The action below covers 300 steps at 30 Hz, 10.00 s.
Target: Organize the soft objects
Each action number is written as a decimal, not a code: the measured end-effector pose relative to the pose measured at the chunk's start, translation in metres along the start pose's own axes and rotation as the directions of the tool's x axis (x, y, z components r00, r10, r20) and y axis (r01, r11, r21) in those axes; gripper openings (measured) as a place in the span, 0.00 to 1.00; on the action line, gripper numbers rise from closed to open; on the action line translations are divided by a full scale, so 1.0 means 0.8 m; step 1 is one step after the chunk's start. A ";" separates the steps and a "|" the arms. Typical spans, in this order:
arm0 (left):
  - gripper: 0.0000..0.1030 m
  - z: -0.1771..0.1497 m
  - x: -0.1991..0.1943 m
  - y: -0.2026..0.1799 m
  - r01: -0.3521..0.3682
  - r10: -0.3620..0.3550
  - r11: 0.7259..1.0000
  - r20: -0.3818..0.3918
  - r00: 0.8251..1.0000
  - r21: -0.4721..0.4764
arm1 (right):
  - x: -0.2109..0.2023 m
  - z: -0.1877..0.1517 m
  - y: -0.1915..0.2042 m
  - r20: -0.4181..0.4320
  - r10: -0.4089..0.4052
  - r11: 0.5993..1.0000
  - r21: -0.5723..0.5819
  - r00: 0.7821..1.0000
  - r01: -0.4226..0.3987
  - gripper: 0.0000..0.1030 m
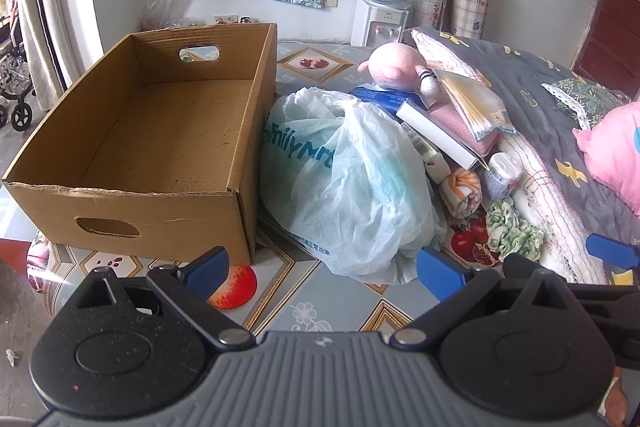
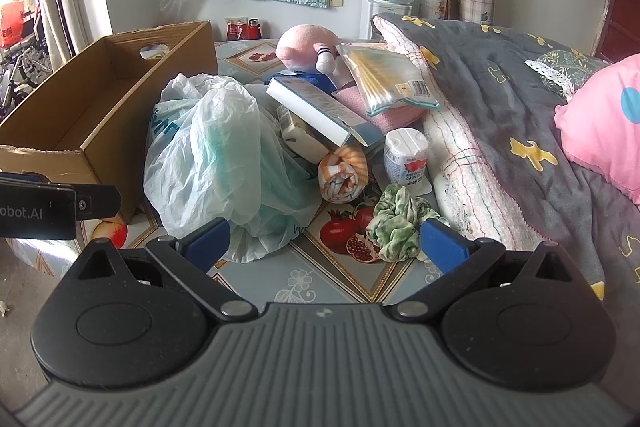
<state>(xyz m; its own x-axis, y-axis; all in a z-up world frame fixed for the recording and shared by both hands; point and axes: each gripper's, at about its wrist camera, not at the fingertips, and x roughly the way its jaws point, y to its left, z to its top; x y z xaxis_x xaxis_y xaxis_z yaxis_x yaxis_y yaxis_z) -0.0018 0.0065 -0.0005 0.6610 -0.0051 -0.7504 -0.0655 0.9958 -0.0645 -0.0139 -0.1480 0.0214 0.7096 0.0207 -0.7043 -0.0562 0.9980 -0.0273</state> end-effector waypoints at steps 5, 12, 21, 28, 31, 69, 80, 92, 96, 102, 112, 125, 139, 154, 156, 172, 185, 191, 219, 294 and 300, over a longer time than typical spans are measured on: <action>0.98 0.000 0.002 0.003 -0.001 0.001 1.000 -0.001 1.000 -0.005 | 0.002 0.000 0.003 -0.004 0.005 1.000 -0.006 1.000 -0.005 0.99; 0.98 -0.001 0.003 0.006 -0.001 0.001 1.000 0.002 1.000 -0.011 | 0.004 0.000 0.005 -0.006 0.009 1.000 -0.014 1.000 -0.009 0.99; 0.98 -0.001 0.003 0.008 0.000 0.000 1.000 0.001 1.000 -0.015 | 0.004 0.000 0.006 -0.006 0.008 1.000 -0.017 1.000 -0.009 0.99; 0.98 0.000 0.003 0.009 -0.001 0.001 1.000 0.000 1.000 -0.015 | 0.006 0.002 0.007 -0.007 0.010 1.000 -0.022 1.000 -0.010 0.99; 0.98 0.000 0.003 0.009 0.000 0.000 1.000 0.000 1.000 -0.016 | 0.006 0.002 0.007 -0.006 0.010 1.000 -0.023 1.000 -0.010 0.99; 0.97 0.004 0.043 -0.046 0.215 -0.221 0.971 0.052 0.974 0.101 | 0.014 -0.027 -0.112 0.061 -0.063 0.997 0.047 0.996 0.060 0.99; 0.81 0.093 0.082 -0.072 0.284 -0.292 0.955 0.096 0.952 0.086 | 0.066 0.086 -0.161 0.136 0.111 0.994 0.006 0.984 -0.113 0.99; 0.47 0.184 0.204 -0.146 0.394 -0.393 0.918 -0.038 0.919 0.047 | 0.245 0.204 -0.269 0.071 0.415 0.871 0.260 0.907 -0.418 0.85; 0.47 0.194 0.245 -0.163 0.411 -0.407 0.911 -0.104 0.908 0.023 | 0.299 0.206 -0.279 0.013 0.471 0.831 0.330 0.882 -0.448 0.76; 0.47 0.199 0.282 -0.178 0.412 -0.409 0.911 -0.160 0.899 -0.017 | 0.353 0.190 -0.277 -0.051 0.542 0.781 0.401 0.839 -0.479 0.53; 0.25 0.202 0.288 -0.195 0.392 -0.389 0.920 -0.184 0.903 -0.022 | 0.337 0.174 -0.276 -0.029 0.533 0.765 0.444 0.846 -0.467 0.26; 0.23 0.194 0.169 -0.189 0.411 -0.408 0.911 -0.068 0.910 0.034 | 0.196 0.182 -0.263 0.086 0.521 0.764 0.396 0.849 -0.509 0.25; 0.21 0.190 0.038 -0.076 0.284 -0.284 0.959 0.122 0.951 0.017 | 0.104 0.219 -0.130 0.125 0.675 0.681 0.273 0.727 -0.679 0.25; 0.20 0.230 0.064 0.131 0.068 -0.056 0.985 0.079 0.995 -0.157 | 0.176 0.286 0.109 -0.092 0.796 0.599 0.266 0.598 -0.755 0.25; 0.20 0.242 0.084 0.158 0.052 -0.043 0.983 0.054 0.998 -0.174 | 0.198 0.292 0.133 -0.121 0.793 0.605 0.274 0.598 -0.747 0.25; 0.18 0.292 0.310 0.254 0.045 -0.090 0.985 -0.274 0.957 -0.166 | 0.340 0.341 0.167 -0.149 0.686 0.726 0.214 0.712 -0.654 0.42; 0.55 0.275 0.316 0.257 -0.016 -0.041 0.989 -0.380 0.924 -0.146 | 0.313 0.330 0.118 -0.095 0.722 0.690 0.172 0.686 -0.703 0.43; 0.43 0.269 0.352 0.256 -0.022 -0.069 0.981 -0.453 0.889 -0.192 | 0.306 0.323 0.110 -0.095 0.734 0.676 0.194 0.672 -0.711 0.44; 0.71 0.312 0.317 0.203 -0.004 -0.014 0.998 -0.265 0.964 -0.070 | 0.275 0.276 0.035 -0.049 0.677 0.718 0.265 0.735 -0.644 0.50; 0.52 0.236 0.278 -0.171 0.455 -0.455 0.889 -0.230 0.860 -0.058 | 0.314 0.219 -0.281 -0.123 0.592 0.746 0.458 0.797 -0.484 0.30; 0.52 0.242 0.222 -0.163 0.473 -0.471 0.881 -0.143 0.870 -0.022 | 0.256 0.228 -0.273 -0.051 0.598 0.732 0.443 0.800 -0.518 0.30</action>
<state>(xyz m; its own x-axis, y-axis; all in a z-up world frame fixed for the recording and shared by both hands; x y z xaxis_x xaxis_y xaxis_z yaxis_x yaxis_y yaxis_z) 0.2690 -0.1065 0.0020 0.4990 -0.4866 -0.7171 0.2384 0.8726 -0.4263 0.2717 -0.3510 0.0126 0.4983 0.6102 -0.6160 -0.0979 0.7455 0.6593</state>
